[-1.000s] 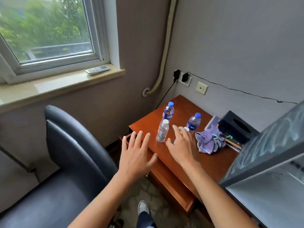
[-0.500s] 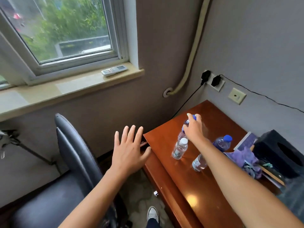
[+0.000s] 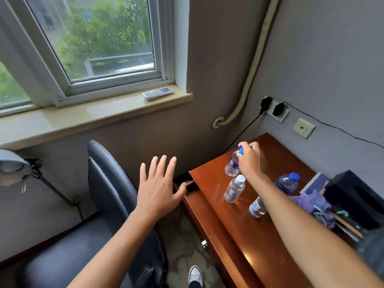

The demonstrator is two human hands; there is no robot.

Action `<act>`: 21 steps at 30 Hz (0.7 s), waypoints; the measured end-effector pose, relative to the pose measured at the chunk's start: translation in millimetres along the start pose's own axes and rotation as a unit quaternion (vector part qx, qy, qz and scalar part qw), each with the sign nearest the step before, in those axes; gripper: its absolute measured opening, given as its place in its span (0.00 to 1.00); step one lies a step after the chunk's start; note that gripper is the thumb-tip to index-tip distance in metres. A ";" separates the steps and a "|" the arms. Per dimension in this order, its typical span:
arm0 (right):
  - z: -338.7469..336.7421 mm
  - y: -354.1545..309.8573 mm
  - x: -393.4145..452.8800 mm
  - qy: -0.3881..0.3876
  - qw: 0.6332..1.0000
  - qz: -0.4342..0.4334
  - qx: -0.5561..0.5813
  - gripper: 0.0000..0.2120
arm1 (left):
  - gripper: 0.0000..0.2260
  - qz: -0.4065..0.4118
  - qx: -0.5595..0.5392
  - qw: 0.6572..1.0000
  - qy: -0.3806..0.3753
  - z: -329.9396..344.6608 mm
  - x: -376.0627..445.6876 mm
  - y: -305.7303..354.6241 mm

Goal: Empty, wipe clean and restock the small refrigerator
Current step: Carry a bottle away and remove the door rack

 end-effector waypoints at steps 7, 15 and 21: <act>-80.5 -82.9 -84.4 0.118 0.990 -0.071 0.006 0.17 | 0.37 0.064 -0.046 0.996 0.030 -29.4 -51.2 -21.7; -135.7 -149.1 -265.8 0.182 0.973 -0.102 0.101 0.17 | 0.42 0.216 -0.264 0.940 -0.024 -46.7 -147.6 -3.0; -159.9 -152.5 -405.2 0.128 0.972 -0.025 0.194 0.16 | 0.35 0.243 -0.520 0.794 -0.200 -35.9 -243.5 45.5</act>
Point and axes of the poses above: each hand's wrist, its own x-axis towards the middle knuckle, its own z-axis out of the palm, y = z × x, the point moved 8 cm from there along x, towards the middle knuckle, and after that the axes turned 6 degrees about x, right-handed, at the moved point
